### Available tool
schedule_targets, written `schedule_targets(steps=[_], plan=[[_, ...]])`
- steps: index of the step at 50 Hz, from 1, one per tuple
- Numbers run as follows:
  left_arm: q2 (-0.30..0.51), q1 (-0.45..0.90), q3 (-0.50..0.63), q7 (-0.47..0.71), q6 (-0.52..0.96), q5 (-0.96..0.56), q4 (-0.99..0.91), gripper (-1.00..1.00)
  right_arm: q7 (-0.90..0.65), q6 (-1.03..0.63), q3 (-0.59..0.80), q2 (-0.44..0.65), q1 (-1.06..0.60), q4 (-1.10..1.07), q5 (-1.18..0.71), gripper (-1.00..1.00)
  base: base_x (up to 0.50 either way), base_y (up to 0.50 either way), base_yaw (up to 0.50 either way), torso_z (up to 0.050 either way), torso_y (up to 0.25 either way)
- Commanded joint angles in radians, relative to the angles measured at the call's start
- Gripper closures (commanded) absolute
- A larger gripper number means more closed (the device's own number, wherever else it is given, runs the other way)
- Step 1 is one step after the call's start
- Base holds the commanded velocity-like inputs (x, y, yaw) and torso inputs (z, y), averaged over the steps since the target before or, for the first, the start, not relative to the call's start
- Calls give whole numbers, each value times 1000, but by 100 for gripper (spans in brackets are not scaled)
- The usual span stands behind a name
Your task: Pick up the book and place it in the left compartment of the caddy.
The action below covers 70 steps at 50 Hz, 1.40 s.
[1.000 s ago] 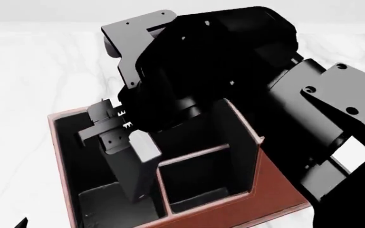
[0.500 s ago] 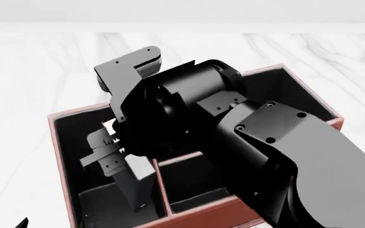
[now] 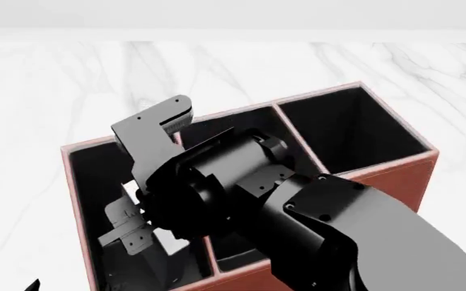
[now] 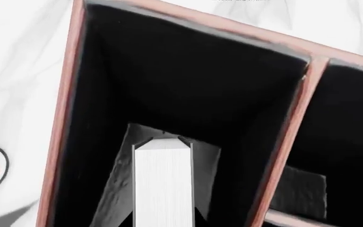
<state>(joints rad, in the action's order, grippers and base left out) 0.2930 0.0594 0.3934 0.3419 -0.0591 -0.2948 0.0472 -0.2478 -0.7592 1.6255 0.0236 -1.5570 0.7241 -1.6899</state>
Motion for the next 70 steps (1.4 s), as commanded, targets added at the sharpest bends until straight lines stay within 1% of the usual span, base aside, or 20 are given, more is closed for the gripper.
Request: schedule_targets(steps=[1, 16, 28, 29, 51, 59, 61, 62, 63, 64, 66, 67, 70], plan=[[-20, 0, -20, -23, -5, 18, 7, -100, 53, 41, -53, -24, 12, 11, 103, 100, 0, 0, 0, 0, 0], [-15, -2, -15, -21, -6, 13, 0, -100, 107, 51, -57, -24, 69, 40, 172, 100, 0, 0, 0, 0, 1], [-13, -1, -11, -19, -10, 13, 2, -100, 139, 50, -59, -24, 80, 41, 168, 100, 0, 0, 0, 0, 2], [-13, -2, -10, -19, -9, 13, 2, -100, 137, 49, -58, -24, 79, 41, 166, -100, 0, 0, 0, 0, 0], [-7, -1, -7, -15, -10, 4, -2, -100, 112, 45, -58, -24, 66, 46, 155, -100, 0, 0, 0, 0, 0], [-2, -1, -11, -12, -4, -7, -13, -100, 65, -53, -54, -23, -64, 20, 15, -100, 0, 0, 0, 0, 0], [-1, -2, -12, -11, -6, -7, -15, -100, 60, -42, -57, -23, -69, -1, 2, -100, 0, 0, 0, 0, 0], [-2, 1, -15, -12, -7, -11, -10, -100, 23, 4, -61, -9, -49, -4, 19, -100, 0, 0, 0, 0, 0], [-3, 2, -13, -11, -10, -9, -5, -100, 28, -2, -58, -3, -40, -3, 17, -100, 0, 0, 0, 0, 0], [-6, 0, -7, -12, -15, -1, 3, -100, 8, 61, -53, 11, -8, 5, 52, -100, 0, 0, 0, 0, 0], [-7, -1, -3, -11, -17, 3, 5, -100, 29, 72, -43, -6, -11, 60, 72, -100, 0, 0, 0, 0, 0], [-7, -3, -1, -11, -17, 5, 3, -100, 25, 98, -47, -3, -4, 65, 81, -100, 0, 0, 0, 0, 0], [-6, -1, 0, -10, -15, 4, 4, -100, 7, 102, -74, 6, -33, 73, 62, -100, 0, 0, 0, 0, 0]])
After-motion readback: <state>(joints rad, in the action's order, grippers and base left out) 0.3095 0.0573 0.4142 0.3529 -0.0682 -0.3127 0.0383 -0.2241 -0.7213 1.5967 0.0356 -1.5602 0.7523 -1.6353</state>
